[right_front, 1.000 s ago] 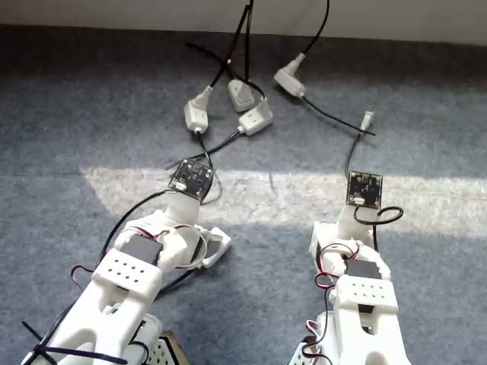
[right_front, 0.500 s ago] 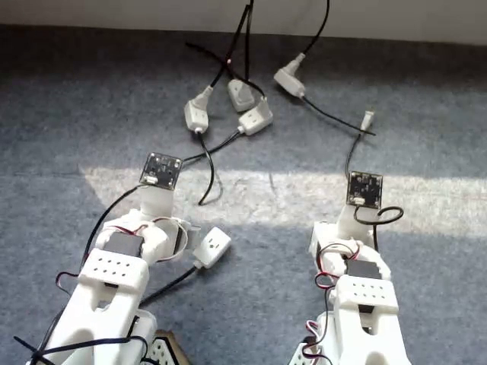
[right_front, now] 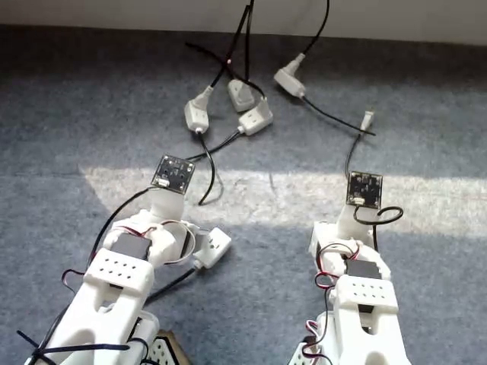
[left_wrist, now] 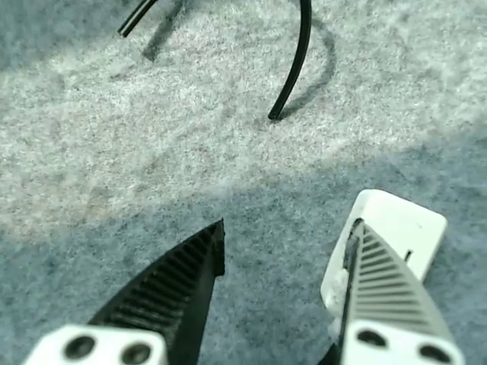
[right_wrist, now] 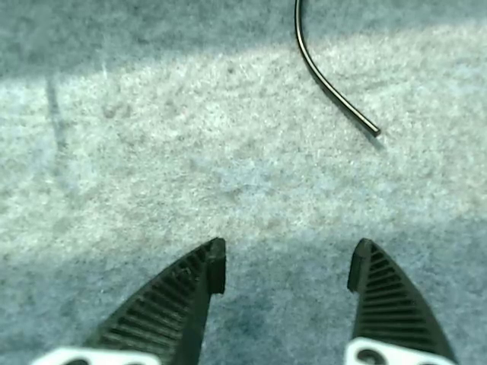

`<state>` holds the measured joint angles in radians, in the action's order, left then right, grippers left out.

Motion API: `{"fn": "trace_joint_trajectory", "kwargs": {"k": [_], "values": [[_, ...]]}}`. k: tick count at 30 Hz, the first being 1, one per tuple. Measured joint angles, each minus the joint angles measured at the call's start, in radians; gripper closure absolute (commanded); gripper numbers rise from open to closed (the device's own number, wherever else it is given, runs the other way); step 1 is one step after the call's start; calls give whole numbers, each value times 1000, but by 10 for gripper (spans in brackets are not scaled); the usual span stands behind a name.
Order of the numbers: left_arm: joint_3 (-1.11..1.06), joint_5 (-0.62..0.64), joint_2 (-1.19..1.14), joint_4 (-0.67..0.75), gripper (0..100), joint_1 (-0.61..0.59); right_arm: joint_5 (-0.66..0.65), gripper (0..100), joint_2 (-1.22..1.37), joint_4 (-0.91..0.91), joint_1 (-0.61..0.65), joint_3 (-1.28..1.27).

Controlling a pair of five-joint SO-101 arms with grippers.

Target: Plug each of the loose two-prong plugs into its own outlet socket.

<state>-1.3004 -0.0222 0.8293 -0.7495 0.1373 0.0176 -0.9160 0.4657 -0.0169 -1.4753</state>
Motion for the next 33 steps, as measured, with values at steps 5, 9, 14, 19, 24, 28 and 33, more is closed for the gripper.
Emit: {"fn": "trace_joint_trajectory", "kwargs": {"k": [5, 9, 14, 19, 24, 28, 33], "values": [[-6, 0, 5, 0, 737, 0, 0, 733, 0, 0, 0, 0], [-14, 0, 5, 5, 737, 0, 0, 733, 0, 0, 0, 0], [-31, -63, 14, 6, 737, -40, 0, 733, 0, 0, 0, 0], [-57, -176, 5, 5, 737, -109, 0, 734, 0, 0, 0, 0], [-57, -189, 5, 5, 737, -130, 0, 734, 0, 0, 0, 0], [-15, -180, 11, 5, 737, -130, 0, 734, 0, 0, 0, 0], [107, -84, 98, -109, 737, -110, 0, 734, 0, 0, 0, 0]]}}
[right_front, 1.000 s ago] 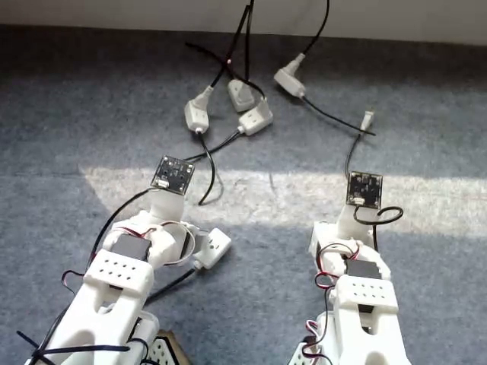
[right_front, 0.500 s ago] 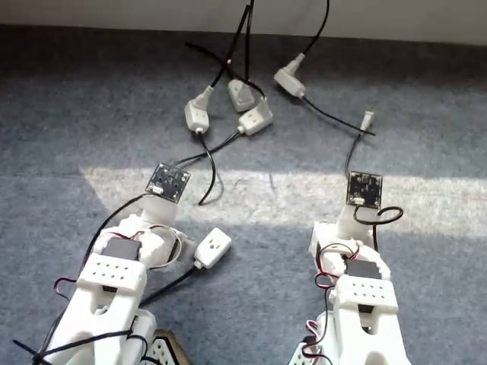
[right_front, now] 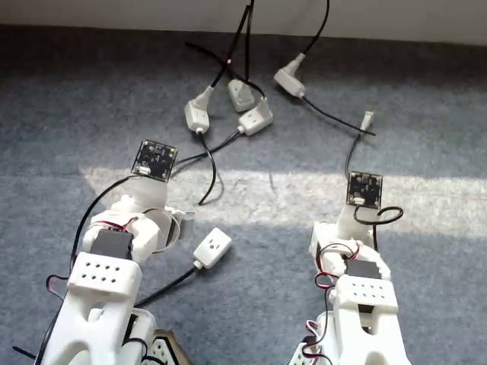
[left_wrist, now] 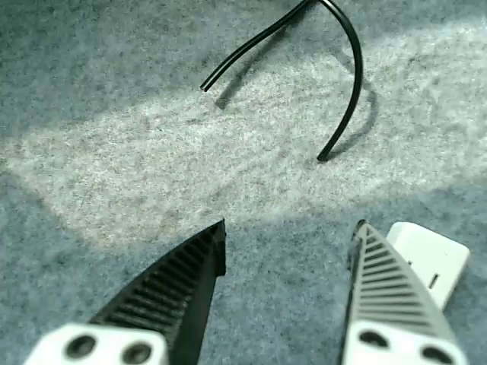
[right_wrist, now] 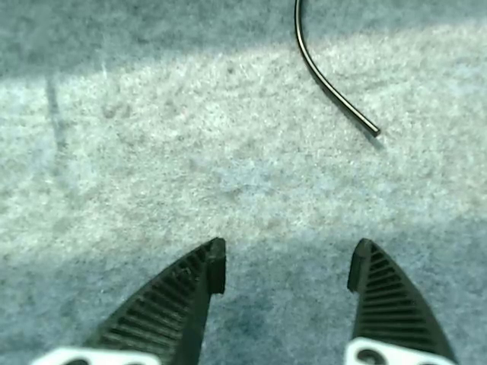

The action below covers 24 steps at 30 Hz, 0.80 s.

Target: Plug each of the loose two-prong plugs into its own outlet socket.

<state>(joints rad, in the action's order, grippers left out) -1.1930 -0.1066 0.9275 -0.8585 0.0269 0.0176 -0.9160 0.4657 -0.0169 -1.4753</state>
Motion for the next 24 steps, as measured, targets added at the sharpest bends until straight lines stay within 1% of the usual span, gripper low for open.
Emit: {"fn": "trace_joint_trajectory", "kwargs": {"k": [3, 6, 13, 16, 24], "values": [[8, 5, 38, -75, 737, 61, 0, 734, 0, 0, 0, 0], [-17, 8, 48, -89, 737, 89, 0, 734, 0, 0, 0, 0], [-160, 11, 25, 26, 737, 95, 0, 734, 0, 0, 0, 0], [-172, -29, 6, 58, 737, 94, 0, 734, 0, 0, 0, 0], [-158, -103, -78, 78, 738, 86, 0, 734, 0, 0, 0, 0]]}}
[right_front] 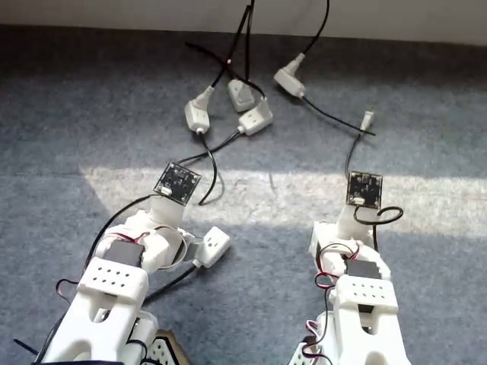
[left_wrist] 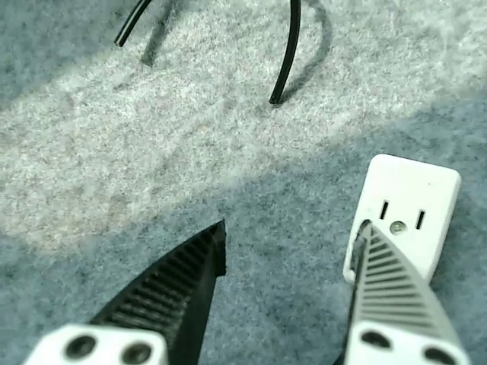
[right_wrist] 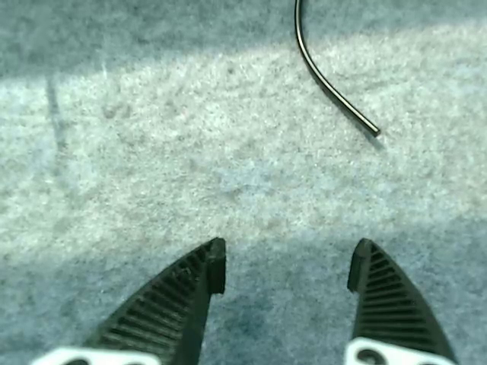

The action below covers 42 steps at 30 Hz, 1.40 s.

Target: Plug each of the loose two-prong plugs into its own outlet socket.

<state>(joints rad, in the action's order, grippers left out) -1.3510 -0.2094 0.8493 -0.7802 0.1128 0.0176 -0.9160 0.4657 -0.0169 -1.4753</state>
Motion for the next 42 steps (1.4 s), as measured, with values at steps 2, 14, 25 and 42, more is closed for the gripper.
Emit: {"fn": "trace_joint_trajectory", "kwargs": {"k": [2, 14, 25, 42], "values": [[15, -34, -26, 0, 738, -32, 0, 734, 0, 0, 0, 0], [112, -146, -250, 58, 845, -160, 0, 734, 0, 0, 0, 0], [158, 38, -169, 64, 863, -347, 0, 734, 0, 118, 273, 31], [72, 72, -163, 150, 863, -339, -94, 735, 138, 28, 744, 77]]}}
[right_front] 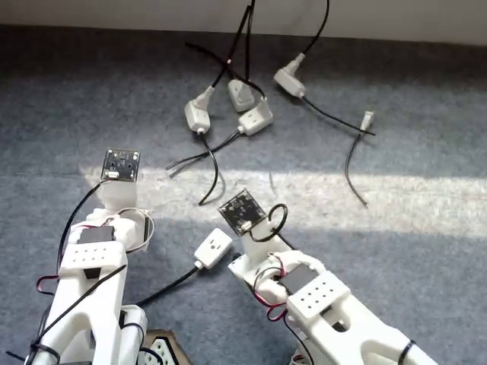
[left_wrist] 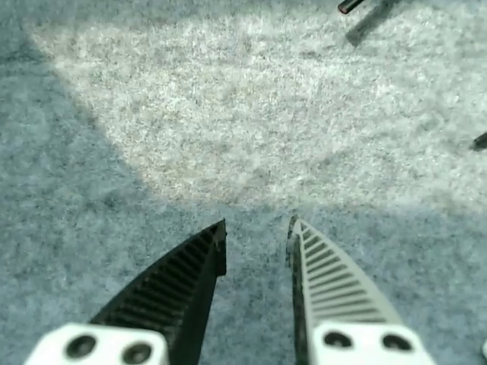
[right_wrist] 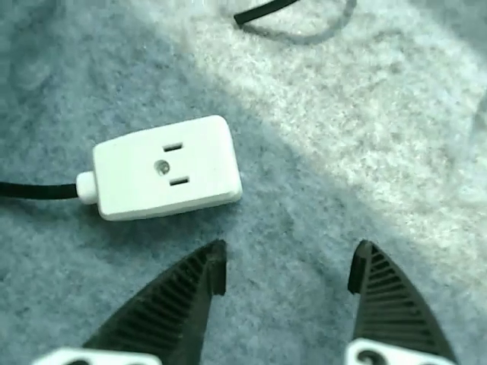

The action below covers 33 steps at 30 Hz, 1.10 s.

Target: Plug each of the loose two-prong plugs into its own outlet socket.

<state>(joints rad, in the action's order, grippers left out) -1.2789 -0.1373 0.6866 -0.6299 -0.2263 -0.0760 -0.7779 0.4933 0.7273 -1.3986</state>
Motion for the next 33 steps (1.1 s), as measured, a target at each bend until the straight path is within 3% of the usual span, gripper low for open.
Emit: {"fn": "trace_joint_trajectory", "kwargs": {"k": [7, 12, 33], "values": [[0, 0, 0, 0, 863, -2, 0, 735, 364, -60, 43, 216], [0, 0, 0, 0, 863, 0, 0, 735, 388, -60, 132, 327], [0, 2, 0, 2, 863, -2, -2, 735, 839, 2, 222, 911]]}}
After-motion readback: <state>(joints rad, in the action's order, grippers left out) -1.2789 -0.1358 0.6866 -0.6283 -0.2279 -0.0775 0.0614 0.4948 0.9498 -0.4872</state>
